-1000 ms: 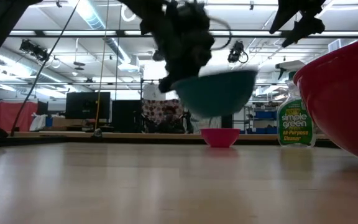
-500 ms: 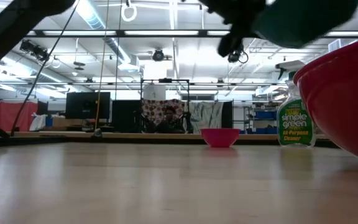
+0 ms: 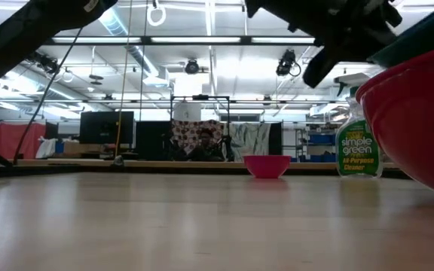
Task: Nest bowls inside each other
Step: Stack the blue bowl on top of the green bowl
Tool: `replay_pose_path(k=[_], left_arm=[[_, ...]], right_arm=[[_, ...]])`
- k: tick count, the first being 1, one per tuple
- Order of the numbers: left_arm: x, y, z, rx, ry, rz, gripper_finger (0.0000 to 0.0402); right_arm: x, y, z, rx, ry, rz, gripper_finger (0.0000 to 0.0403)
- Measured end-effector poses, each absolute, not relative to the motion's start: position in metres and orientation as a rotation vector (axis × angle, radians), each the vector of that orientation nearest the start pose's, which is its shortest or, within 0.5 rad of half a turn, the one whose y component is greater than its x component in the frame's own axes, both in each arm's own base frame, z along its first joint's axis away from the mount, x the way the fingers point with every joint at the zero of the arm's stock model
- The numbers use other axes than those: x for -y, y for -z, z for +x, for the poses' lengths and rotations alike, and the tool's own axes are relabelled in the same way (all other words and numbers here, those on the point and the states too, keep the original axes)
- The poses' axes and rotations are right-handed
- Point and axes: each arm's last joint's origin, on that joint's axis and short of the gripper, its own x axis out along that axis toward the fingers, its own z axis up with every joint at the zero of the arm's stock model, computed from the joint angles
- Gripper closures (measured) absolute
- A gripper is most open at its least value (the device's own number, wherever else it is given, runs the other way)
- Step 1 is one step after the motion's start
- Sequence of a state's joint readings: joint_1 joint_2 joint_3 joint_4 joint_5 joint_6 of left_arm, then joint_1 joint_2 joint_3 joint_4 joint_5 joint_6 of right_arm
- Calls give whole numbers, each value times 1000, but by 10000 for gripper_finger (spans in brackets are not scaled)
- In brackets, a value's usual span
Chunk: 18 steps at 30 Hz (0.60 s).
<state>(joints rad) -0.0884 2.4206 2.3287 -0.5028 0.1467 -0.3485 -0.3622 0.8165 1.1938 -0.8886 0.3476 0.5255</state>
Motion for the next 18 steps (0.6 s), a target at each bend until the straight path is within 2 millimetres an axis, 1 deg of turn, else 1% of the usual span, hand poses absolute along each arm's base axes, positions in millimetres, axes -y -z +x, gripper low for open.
replay_pose_path(k=[2,5,8,14,18], left_arm=[[59,-259,551,-570,135,-330,377],[65,-252,549,-608,120,-307,357],[68,-251,548,-617,90,-261,324],[66,-245,550,-630,90,-221,237],[58,-246,548,-642,89,-185,200]], right_arm=[[55,-395,117,-335,810,497,56],[54,-393,120,-354,782,507,56],[53,-392,121,-372,748,515,56],[51,-391,121,-396,740,513,56],[51,-390,121,-397,742,518,56]])
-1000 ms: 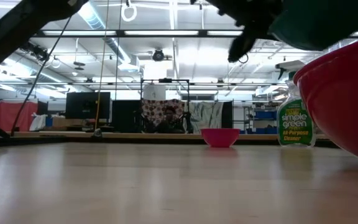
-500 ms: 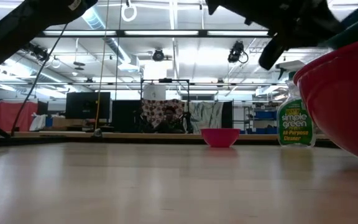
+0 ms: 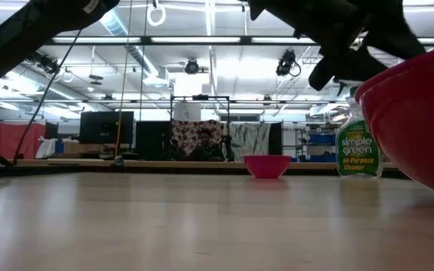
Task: Nest bowls inside each other
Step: Stack the blue bowl on top of the green bowl, then stack the pink bowl on top of the blue bowl
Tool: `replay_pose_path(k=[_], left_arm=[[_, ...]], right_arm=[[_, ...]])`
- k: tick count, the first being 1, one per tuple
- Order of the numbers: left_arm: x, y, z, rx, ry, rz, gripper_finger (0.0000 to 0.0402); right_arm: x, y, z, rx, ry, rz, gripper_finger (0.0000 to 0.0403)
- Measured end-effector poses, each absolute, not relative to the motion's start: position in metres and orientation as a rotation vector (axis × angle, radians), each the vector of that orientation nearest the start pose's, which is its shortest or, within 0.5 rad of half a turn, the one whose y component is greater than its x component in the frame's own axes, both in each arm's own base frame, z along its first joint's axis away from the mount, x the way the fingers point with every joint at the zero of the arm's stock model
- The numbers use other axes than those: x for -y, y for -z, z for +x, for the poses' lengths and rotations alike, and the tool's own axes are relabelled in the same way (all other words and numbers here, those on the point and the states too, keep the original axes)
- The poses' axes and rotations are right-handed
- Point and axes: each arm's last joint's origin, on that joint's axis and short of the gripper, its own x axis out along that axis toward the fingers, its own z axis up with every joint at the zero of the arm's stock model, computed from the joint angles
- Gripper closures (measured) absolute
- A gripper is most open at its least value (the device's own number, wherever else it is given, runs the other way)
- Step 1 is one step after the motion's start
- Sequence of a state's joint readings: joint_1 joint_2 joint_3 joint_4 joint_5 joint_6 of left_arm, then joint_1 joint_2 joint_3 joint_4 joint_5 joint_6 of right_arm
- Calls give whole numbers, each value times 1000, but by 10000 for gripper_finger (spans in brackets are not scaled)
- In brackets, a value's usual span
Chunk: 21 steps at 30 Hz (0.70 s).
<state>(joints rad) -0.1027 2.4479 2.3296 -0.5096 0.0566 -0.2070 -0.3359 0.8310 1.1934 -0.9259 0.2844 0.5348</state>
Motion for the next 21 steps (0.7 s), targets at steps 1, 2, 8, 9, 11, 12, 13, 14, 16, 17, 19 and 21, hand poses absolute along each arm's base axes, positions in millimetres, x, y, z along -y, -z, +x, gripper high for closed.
replay_pose_path(k=[1,2,8,9,11,12,13,14,16,17,19,21], left_arm=[[54,-247,546,-663,88,-169,197],[49,-250,544,-679,84,-157,196],[-19,-274,527,-738,114,-129,217],[-32,-274,524,-750,114,-137,223],[-63,-275,518,-773,88,-169,232],[-78,-278,512,-791,68,-190,236],[-93,-279,506,-811,41,-215,238],[-110,-280,500,-822,3,-247,240],[-140,-278,489,-863,-81,-335,241],[-154,-274,483,-881,-131,-381,241],[-180,-267,476,-890,-252,-446,241],[-200,-265,468,-884,-338,-502,239]], right_arm=[[51,-390,120,-402,745,526,56],[50,-389,120,-413,749,532,56],[48,-385,114,-452,764,562,56],[48,-386,113,-444,763,565,56],[47,-386,111,-433,764,575,56],[47,-387,110,-428,763,579,56],[46,-387,109,-424,762,582,56],[46,-387,110,-425,759,582,56],[45,-387,110,-427,752,579,56],[45,-387,111,-429,749,577,56],[45,-387,113,-431,749,570,56],[45,-386,116,-435,746,567,56]])
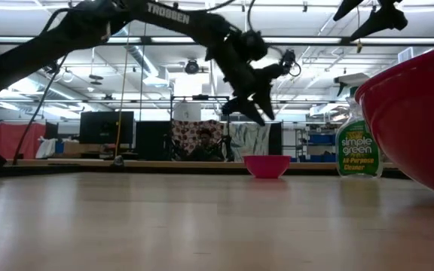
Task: Nest bowls inside each other
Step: Stack the pink bowl on top of the blue bowl
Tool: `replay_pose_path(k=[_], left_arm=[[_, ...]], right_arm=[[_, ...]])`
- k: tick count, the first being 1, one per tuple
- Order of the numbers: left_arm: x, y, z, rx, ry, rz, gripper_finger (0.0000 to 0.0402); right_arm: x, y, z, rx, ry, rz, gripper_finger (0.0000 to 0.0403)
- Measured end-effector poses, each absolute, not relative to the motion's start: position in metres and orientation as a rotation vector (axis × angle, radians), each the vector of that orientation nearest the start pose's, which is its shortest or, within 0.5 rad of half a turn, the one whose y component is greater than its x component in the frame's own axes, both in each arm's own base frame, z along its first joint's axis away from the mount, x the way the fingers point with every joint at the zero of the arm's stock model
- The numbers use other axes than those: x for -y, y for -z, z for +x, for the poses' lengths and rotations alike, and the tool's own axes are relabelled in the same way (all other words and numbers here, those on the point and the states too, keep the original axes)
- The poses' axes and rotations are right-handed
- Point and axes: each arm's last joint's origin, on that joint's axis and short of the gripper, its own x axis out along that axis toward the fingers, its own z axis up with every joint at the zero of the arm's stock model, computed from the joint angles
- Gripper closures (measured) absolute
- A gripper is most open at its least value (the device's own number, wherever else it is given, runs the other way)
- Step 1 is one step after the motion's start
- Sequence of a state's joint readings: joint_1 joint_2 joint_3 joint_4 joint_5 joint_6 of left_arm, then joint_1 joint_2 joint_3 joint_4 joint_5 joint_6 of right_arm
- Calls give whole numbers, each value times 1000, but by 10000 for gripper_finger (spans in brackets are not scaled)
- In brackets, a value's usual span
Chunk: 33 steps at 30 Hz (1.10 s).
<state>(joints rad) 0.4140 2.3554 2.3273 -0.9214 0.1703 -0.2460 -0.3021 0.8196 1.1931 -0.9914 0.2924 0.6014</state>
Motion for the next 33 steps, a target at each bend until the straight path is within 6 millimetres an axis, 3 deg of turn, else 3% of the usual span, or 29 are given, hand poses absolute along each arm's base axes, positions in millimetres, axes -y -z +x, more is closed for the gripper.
replay_pose_path(k=[5,14,23,28,33], left_arm=[[-227,-237,458,-923,-416,-593,215],[-222,-190,455,-988,-534,-635,180],[-198,-194,465,-992,-479,-605,180],[-195,-194,465,-1006,-475,-603,180],[-199,-215,459,-968,-468,-573,180]], right_arm=[[45,-386,126,-440,723,551,56],[44,-383,142,-466,688,526,56],[43,-383,145,-459,672,527,56],[43,-383,145,-458,674,531,56],[43,-383,144,-454,679,548,56]])
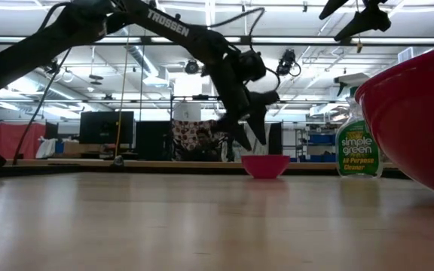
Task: Nest bowls inside each other
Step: Stack the pink bowl on top of the blue bowl
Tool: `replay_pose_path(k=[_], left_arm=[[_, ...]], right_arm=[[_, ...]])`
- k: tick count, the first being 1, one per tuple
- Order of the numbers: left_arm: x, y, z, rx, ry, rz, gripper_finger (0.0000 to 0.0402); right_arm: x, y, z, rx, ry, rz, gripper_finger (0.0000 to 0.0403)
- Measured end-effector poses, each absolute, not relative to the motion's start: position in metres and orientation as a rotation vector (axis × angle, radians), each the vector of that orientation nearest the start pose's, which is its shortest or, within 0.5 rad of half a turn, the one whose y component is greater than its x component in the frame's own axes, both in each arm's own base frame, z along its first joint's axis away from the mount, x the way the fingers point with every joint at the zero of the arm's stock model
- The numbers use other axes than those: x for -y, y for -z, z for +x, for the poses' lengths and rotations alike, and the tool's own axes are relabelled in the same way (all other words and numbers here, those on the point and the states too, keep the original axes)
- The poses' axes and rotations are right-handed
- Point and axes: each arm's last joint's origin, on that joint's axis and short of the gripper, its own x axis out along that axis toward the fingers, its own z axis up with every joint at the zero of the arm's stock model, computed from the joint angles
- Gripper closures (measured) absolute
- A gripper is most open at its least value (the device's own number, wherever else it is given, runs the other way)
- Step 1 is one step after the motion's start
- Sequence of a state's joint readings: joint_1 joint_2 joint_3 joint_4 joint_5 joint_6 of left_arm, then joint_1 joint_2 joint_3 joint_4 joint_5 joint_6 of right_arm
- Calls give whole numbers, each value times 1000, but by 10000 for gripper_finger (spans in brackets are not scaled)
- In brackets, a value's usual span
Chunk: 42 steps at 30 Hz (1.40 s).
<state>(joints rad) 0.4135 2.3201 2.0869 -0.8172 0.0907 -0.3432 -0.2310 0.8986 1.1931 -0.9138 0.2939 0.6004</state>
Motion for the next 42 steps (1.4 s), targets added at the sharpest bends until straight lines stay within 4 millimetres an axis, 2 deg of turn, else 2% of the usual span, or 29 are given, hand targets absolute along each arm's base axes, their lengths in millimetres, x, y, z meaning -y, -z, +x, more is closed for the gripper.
replay_pose_path(k=[4,6,11,17,22,27,31,35,42], left_arm=[[-211,-235,448,-918,-525,-532,180],[-220,-239,443,-903,-547,-546,180],[-238,-235,432,-910,-584,-636,178],[-246,-231,429,-914,-630,-627,167],[-245,-213,434,-950,-579,-682,167],[-234,-190,442,-1040,-540,-679,168],[-228,-183,448,-1051,-517,-650,169],[-225,-182,448,-1075,-512,-620,192],[-222,-181,449,-1090,-503,-587,273]], right_arm=[[43,-383,144,-449,689,551,56],[43,-383,144,-445,702,547,56],[43,-383,144,-437,712,565,56],[44,-383,144,-431,729,558,56],[44,-383,144,-428,738,555,56],[44,-384,144,-425,739,554,56],[44,-384,144,-423,740,558,56],[44,-384,144,-422,741,558,56],[45,-384,143,-418,760,545,56]])
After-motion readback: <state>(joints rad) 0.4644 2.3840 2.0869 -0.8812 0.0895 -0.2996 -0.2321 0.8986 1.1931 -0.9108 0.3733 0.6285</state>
